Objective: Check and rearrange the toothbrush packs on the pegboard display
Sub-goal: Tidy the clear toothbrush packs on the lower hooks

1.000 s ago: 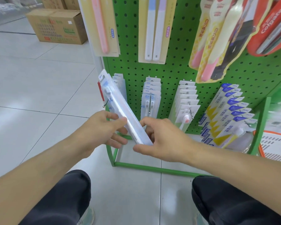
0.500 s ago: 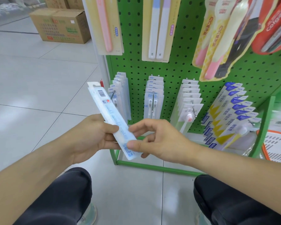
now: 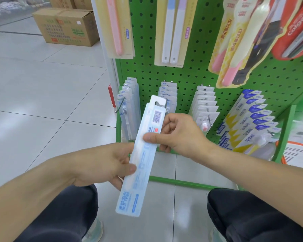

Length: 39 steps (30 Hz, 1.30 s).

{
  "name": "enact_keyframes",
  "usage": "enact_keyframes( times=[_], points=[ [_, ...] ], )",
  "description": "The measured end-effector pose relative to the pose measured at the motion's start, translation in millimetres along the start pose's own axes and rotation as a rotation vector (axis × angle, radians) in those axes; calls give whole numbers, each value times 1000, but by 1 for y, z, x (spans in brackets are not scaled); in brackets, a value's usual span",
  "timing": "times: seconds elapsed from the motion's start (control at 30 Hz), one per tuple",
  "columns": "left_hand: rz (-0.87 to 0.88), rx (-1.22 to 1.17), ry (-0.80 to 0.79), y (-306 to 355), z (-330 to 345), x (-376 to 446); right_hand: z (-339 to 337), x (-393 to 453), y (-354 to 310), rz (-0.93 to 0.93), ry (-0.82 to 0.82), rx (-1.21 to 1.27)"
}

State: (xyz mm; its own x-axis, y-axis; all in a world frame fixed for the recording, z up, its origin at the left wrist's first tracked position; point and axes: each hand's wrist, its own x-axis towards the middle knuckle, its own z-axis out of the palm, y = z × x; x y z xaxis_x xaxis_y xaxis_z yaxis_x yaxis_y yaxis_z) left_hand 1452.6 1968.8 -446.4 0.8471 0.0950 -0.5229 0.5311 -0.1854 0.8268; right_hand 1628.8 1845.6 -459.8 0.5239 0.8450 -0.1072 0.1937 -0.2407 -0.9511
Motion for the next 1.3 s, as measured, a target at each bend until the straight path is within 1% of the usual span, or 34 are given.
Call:
enact_keyframes(
  times=[0.07,0.17,0.2,0.27,0.37,0.47,0.57,0.67,0.73,0.77,0.9,0.97,1.13,1.3],
  points=[
    [-37,35,-21,-4,-4,0,-5,4,0,13,55,73],
    [-78,198,-3,-7,-6,0,-13,9,-3,-11,107,115],
    [-88,250,29,-7,-6,1,-15,10,-3,-17,116,116],
    [-87,319,155,-8,-4,6,-18,12,-4,-18,127,115],
    [-8,446,317,-4,-3,10,-18,11,-5,-30,133,115],
    [106,554,416,-2,3,16,-12,8,-8,-41,135,156],
    [169,718,539,1,5,21,-2,6,-13,-17,122,252],
    [183,777,579,3,-2,25,10,8,-18,-28,120,323],
    [162,721,563,-2,-13,29,20,12,-16,-55,131,252],
    [167,644,556,-6,-19,30,25,14,-14,-78,138,175],
    [169,193,511,-17,-32,30,39,23,-2,-182,114,-141],
    [157,51,508,-22,-36,29,43,27,1,-207,105,-217],
    [124,-95,520,-40,-47,29,55,38,1,-194,52,-206],
    [105,-138,509,-51,-47,34,67,53,9,-190,65,-154]
  ],
)
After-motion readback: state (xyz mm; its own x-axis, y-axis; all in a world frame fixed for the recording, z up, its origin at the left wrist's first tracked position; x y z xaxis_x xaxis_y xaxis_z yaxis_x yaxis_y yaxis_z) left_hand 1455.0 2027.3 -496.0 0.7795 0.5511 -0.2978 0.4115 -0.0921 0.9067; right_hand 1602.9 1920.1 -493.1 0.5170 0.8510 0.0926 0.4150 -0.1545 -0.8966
